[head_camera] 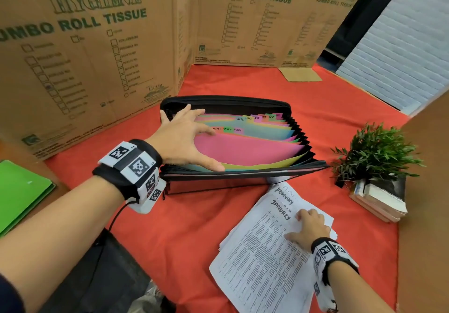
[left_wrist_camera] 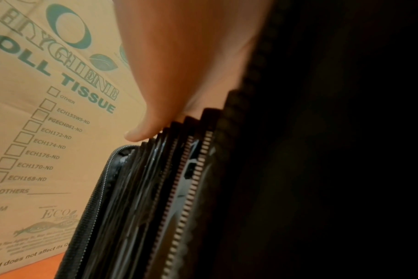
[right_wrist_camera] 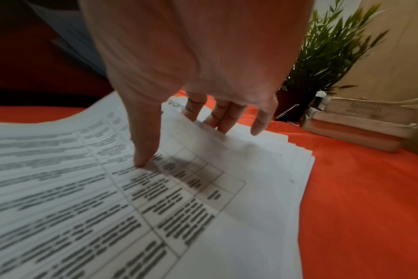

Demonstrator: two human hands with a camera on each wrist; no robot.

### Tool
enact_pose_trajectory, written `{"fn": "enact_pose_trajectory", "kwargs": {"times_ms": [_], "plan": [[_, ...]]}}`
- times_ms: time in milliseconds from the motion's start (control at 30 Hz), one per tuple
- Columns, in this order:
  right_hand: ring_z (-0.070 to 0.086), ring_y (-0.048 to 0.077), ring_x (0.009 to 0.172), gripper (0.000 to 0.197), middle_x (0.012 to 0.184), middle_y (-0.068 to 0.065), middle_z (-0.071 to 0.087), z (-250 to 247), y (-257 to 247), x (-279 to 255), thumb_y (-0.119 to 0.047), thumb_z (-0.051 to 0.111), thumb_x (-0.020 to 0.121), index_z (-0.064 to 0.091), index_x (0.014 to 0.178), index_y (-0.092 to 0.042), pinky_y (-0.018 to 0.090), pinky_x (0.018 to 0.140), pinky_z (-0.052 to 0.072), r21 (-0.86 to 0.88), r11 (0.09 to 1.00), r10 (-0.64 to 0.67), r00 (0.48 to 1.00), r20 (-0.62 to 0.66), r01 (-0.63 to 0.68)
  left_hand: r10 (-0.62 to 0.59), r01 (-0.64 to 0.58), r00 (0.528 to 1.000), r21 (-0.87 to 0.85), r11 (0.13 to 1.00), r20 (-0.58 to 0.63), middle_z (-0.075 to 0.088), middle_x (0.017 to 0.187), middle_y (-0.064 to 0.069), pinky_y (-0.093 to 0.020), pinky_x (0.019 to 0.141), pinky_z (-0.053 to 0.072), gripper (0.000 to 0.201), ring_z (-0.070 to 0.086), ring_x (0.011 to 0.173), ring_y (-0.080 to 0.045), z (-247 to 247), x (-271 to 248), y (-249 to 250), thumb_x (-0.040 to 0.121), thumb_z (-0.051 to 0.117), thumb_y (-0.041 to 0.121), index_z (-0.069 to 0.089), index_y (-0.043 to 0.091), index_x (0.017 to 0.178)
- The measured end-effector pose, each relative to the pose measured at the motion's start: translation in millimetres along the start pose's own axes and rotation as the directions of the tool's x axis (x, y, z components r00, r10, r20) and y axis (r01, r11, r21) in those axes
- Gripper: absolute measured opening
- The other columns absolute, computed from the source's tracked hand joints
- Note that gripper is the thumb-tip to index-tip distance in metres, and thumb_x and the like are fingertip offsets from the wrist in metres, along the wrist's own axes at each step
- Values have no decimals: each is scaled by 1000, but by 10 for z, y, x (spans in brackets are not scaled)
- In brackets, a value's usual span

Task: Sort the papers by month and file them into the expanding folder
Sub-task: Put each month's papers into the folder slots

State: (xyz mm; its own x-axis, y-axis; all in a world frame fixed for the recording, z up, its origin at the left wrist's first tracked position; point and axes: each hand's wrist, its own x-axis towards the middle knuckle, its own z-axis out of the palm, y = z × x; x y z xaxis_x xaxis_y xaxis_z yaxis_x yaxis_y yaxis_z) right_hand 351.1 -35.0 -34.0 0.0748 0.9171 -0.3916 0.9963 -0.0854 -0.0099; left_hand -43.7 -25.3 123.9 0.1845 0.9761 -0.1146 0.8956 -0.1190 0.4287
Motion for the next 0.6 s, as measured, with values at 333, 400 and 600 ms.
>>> {"fn": "enact_pose_trajectory", "kwargs": {"times_ms": [333, 400, 600], "plan": [[63, 25, 107, 29, 113, 5, 70, -809, 92, -428, -17, 64, 88, 68, 116, -16, 33, 90, 48, 80, 987, -129, 981, -146, 141, 440, -460, 888, -242, 855, -131, 42, 149, 15, -52, 119, -1, 27, 19, 148, -10, -71, -54, 175, 82, 68, 6, 75, 25, 100], [67, 28, 95, 14, 94, 5, 73, -1167, 70, -693, -18, 66, 85, 71, 98, -17, 35, 78, 51, 42, 977, -191, 943, -274, 210, 478, -501, 865, -299, 812, -151, 63, 128, 11, -42, 114, 34, 36, 48, 131, -5, -7, -65, 230, 75, 51, -2, 76, 16, 93], [63, 23, 70, 7, 67, -3, 64, -2047, -488, -1368, -16, 67, 77, 62, 74, -20, 34, 59, 49, -130, 935, -351, 820, -452, 329, 530, -534, 844, -48, 844, -80, 63, 115, 16, -35, 88, 45, 67, 59, 101, -3, 73, -168, 360, 76, 54, 75, 59, 29, 125]]}}
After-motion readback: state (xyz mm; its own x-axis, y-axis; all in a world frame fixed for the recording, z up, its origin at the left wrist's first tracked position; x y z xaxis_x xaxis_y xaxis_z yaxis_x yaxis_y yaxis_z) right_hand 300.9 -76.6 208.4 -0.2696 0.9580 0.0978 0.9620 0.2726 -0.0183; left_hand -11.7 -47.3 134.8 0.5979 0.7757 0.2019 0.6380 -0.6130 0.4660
